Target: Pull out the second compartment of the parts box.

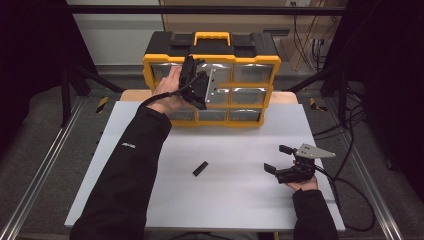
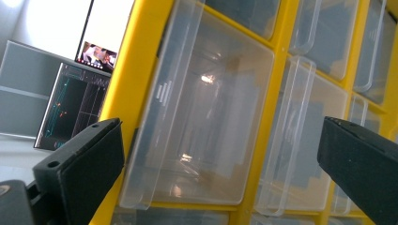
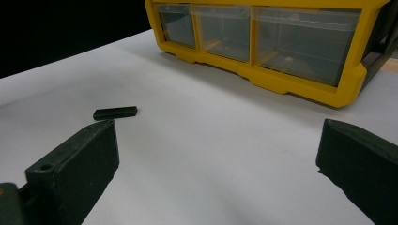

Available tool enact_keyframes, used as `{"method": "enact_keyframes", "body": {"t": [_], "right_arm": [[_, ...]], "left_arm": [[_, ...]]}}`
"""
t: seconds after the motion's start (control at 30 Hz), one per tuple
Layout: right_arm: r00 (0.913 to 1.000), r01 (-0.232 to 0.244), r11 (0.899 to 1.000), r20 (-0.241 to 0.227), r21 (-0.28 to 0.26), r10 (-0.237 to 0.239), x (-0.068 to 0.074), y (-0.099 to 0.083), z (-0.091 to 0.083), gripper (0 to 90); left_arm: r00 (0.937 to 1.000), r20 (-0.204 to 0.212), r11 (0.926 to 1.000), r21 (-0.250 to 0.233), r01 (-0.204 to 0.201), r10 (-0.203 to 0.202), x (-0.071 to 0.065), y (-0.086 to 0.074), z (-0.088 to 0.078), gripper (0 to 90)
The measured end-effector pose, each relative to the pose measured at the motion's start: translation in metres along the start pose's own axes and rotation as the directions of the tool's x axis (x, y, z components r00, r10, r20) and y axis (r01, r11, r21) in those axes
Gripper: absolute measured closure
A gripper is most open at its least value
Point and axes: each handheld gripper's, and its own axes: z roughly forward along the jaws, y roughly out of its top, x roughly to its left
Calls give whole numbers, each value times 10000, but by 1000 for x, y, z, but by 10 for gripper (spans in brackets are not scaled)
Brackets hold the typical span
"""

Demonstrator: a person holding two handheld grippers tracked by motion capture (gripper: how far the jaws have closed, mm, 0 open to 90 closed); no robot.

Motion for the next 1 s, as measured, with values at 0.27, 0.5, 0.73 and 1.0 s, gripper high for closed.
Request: {"method": "enact_keyframes", "body": {"t": [0.27,0.5,0.73,1.0], "right_arm": [[10000,-14,10000,-5,8,14,0,0,0,2],[10000,-9,10000,-10,3,9,0,0,0,2],[10000,-19,10000,-21,-19,19,0,0,0,2],[10000,-21,10000,-20,-23,21,0,0,0,2]], "left_arm": [[9981,-120,9981,141,-604,605,-3,0,4,21],[9955,-275,9957,208,-902,907,-4,0,7,28],[9885,-626,9903,258,-1364,1378,-7,-1,8,62],[9809,-1035,9863,223,-1633,1648,-9,-1,7,163]]}}
